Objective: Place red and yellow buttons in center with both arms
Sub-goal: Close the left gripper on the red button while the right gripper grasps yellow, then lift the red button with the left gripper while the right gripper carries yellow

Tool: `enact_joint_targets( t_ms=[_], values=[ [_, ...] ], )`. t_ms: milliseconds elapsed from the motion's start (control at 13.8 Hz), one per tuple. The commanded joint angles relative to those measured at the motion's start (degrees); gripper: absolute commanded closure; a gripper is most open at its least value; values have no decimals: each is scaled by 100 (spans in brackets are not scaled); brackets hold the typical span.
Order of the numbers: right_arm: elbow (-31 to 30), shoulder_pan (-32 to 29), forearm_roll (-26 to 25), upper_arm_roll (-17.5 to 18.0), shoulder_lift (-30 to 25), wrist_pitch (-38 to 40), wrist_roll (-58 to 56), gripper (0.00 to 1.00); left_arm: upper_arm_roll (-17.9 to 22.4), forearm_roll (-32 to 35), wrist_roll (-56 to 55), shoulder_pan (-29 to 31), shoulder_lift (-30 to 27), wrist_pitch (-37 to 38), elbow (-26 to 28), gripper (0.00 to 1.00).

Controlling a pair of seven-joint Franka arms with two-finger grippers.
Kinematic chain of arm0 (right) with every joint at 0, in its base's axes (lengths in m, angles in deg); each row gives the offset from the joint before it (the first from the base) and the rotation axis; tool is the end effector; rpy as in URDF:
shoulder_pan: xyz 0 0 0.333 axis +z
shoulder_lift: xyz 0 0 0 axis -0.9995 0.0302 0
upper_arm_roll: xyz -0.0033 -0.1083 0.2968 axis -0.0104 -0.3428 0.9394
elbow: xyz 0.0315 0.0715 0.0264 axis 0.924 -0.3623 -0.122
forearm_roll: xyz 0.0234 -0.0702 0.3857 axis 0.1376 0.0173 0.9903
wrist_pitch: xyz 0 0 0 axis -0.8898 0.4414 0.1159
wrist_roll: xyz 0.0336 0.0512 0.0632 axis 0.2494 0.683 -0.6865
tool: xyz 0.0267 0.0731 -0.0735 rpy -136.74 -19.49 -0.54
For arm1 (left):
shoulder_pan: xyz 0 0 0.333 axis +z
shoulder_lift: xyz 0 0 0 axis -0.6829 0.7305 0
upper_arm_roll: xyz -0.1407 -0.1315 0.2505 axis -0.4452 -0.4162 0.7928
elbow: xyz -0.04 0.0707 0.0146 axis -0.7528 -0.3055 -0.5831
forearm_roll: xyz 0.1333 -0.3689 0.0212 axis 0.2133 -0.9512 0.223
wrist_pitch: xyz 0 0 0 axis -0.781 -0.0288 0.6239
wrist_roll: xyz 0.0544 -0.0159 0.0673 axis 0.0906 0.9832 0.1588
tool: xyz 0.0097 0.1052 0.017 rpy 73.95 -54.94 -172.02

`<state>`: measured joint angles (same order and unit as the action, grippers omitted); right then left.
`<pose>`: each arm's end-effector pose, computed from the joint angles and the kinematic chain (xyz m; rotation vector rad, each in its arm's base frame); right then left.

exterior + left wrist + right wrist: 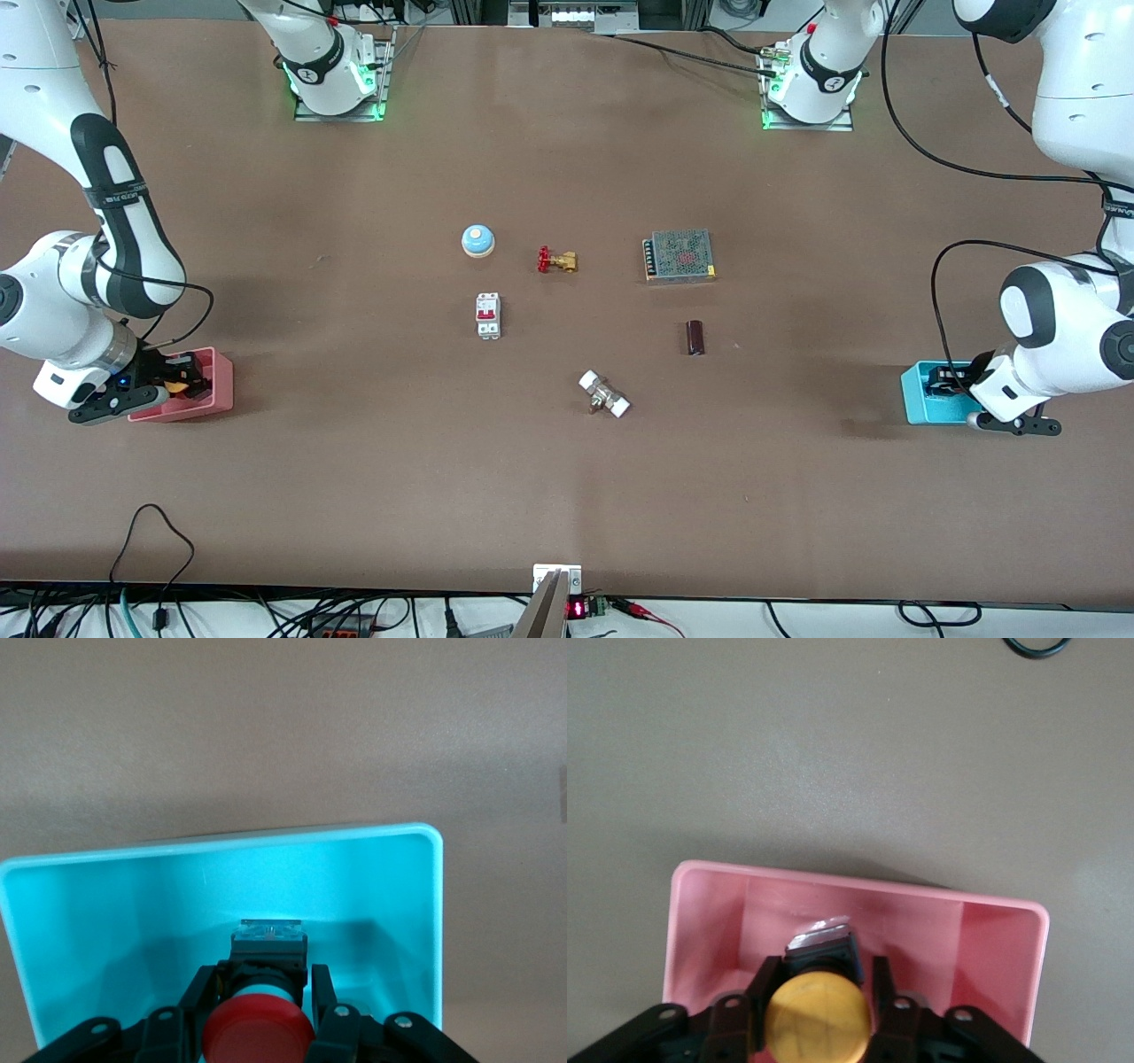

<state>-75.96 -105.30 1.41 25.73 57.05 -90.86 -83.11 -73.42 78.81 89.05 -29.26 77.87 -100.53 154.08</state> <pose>0.6659 -0.1493 0.2231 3.0657 0.5122 0.1600 0.6656 0.1611 0.2063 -3.1304 0.1039 0.1189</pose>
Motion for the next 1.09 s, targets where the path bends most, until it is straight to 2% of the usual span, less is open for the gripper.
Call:
enact_joint_targets(
  t_ms=[0, 291, 509, 727, 945, 1018],
  values=[
    [-28, -72, -68, 65, 9, -102, -73, 58, 7, -52, 119, -19, -16, -89, 19, 61],
    [-1, -55, -68, 65, 9, -102, -55, 64, 7, -26, 128, 7, -25, -89, 19, 66],
    [-1, -29, -77, 65, -227, 29, -81, 64, 7, -17, 145, 25, -287, -19, 54, 66],
    [8, -2, -94, 83, -814, 931, -134, 64, -2, -8, 145, 33, -1042, 33, 396, 66],
    [174, 50, -68, 363, -1527, 2170, 180, 64, -11, -26, 146, -36, -1684, 717, 441, 66],
    [175, 164, -77, 503, -1772, 2452, 556, 64, -19, -87, 84, -150, -1860, 1076, 615, 66]
  ],
)
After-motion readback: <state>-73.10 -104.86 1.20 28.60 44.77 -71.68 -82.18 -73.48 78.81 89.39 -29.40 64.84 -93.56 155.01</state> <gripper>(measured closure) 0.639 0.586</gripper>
